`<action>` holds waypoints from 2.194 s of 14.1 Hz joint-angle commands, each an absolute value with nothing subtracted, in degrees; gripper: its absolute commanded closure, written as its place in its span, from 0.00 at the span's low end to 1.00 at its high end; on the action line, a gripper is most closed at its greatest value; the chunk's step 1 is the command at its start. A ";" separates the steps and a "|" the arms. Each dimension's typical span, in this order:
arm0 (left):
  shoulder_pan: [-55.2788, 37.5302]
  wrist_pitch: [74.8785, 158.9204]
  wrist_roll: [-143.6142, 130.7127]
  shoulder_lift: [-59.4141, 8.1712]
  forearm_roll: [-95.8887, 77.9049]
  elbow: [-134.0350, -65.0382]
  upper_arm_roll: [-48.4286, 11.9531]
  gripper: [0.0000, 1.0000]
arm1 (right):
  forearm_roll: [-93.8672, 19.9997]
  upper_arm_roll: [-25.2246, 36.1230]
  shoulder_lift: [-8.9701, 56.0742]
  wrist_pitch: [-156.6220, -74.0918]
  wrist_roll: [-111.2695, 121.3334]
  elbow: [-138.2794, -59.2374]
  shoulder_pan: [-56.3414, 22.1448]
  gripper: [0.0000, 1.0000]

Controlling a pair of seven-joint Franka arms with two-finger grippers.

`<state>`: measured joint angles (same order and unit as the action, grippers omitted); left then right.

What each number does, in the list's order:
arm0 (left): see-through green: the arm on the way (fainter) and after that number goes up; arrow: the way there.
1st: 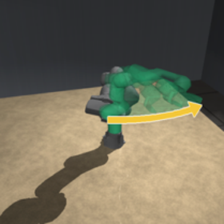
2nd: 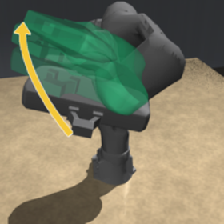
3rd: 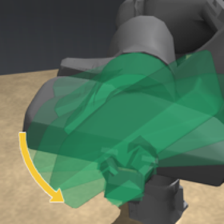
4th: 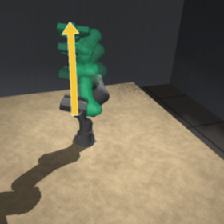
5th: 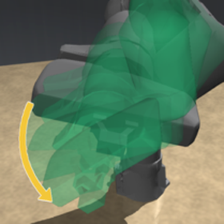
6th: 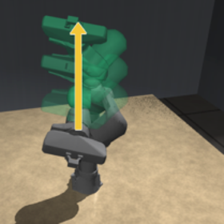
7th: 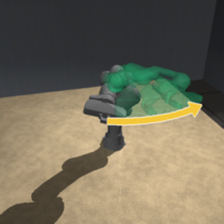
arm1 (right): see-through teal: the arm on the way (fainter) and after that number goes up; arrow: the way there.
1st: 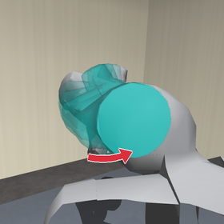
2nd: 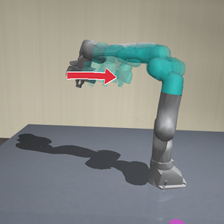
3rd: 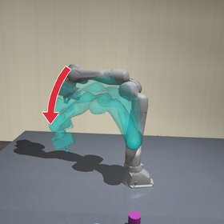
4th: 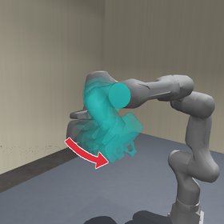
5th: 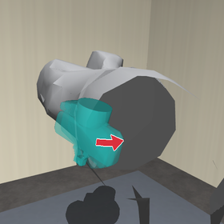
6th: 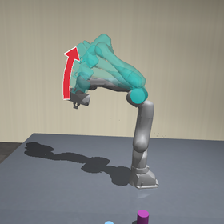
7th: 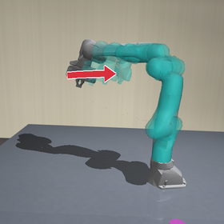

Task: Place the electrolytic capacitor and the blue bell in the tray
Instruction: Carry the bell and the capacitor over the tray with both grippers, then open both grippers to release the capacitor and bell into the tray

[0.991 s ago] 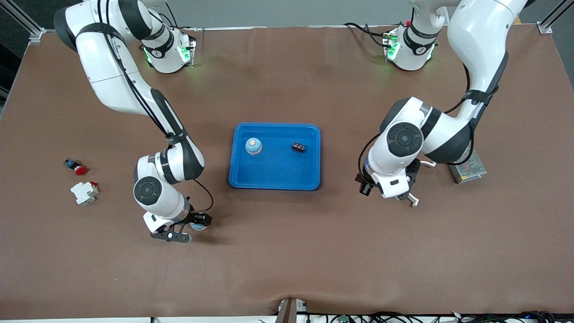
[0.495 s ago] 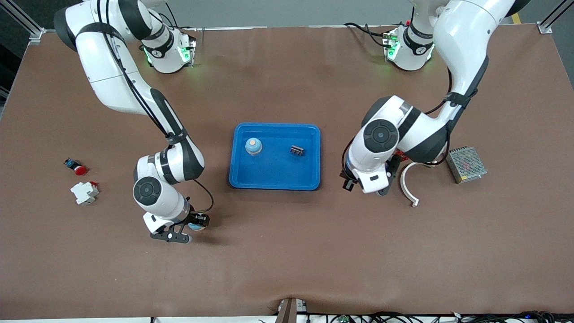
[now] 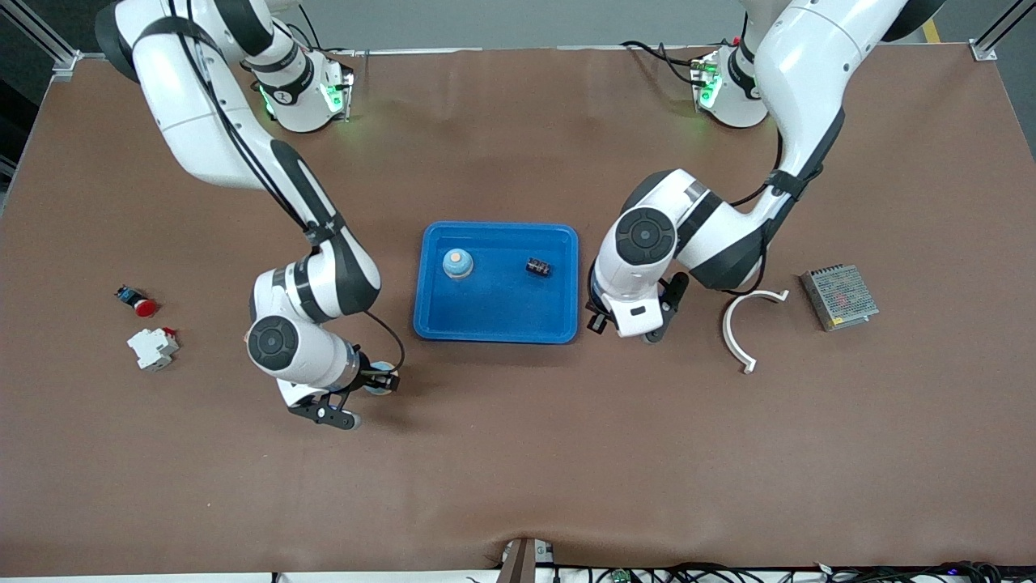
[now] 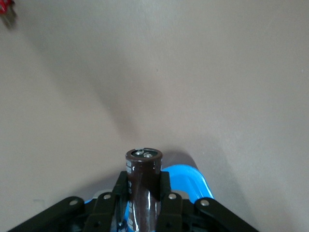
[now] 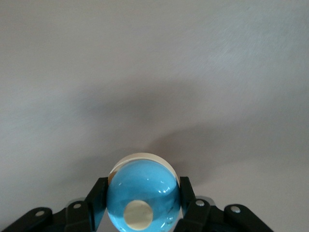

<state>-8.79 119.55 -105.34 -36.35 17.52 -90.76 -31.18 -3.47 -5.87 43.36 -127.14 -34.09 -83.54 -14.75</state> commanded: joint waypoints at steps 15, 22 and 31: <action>-18.81 128.50 -119.71 -47.19 21.62 -88.95 -30.67 1.00 | -4.22 -6.24 24.70 -148.43 -55.72 -115.83 -29.09 1.00; -19.77 130.25 -119.01 -48.52 23.82 -88.51 -28.22 1.00 | -3.25 -5.80 27.85 -152.04 -55.64 -116.63 -29.27 1.00; -19.07 129.82 -117.25 -47.55 24.17 -84.03 -27.33 0.00 | -2.46 -5.80 30.67 -153.97 -55.81 -116.28 -29.53 1.00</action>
<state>-18.83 130.39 -117.45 -47.80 22.79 -86.50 -27.68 -3.25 -6.20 30.03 -152.51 -54.83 -116.40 -28.84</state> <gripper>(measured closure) 0.264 0.361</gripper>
